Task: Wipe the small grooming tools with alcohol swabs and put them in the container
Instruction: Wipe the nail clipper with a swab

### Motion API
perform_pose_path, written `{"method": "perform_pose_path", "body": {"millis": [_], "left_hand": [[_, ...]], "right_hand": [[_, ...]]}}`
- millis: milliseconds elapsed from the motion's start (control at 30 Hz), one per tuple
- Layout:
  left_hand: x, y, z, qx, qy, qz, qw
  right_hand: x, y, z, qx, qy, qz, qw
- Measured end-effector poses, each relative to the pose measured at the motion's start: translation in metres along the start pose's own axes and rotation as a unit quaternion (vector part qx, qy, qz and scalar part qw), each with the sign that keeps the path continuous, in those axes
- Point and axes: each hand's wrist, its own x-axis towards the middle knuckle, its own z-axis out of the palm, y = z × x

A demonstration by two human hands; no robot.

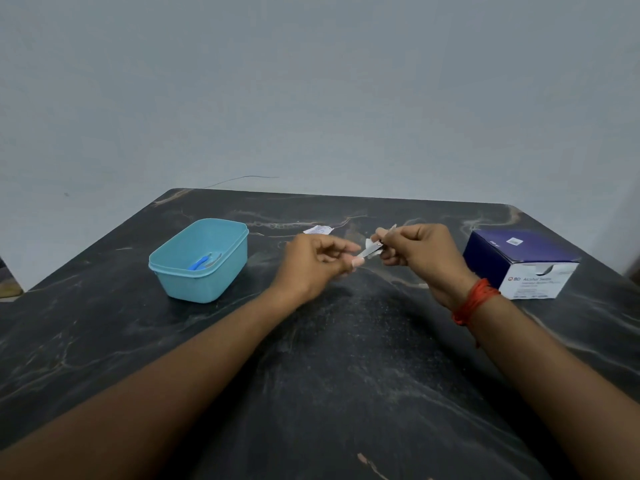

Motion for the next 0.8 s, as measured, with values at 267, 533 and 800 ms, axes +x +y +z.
{"method": "perform_pose_path", "body": {"millis": [267, 533, 800], "left_hand": [[0.001, 0.0, -0.003, -0.133, -0.074, -0.132, 0.98], [0.006, 0.002, -0.011, -0.252, -0.019, -0.182, 0.95], [0.006, -0.001, -0.008, -0.251, 0.002, -0.175, 0.952]], "right_hand": [[0.001, 0.0, 0.0, -0.063, 0.004, -0.045, 0.997], [-0.003, -0.007, -0.002, 0.048, 0.01, -0.023, 0.999], [-0.004, -0.008, 0.005, 0.115, 0.006, 0.023, 0.993]]}}
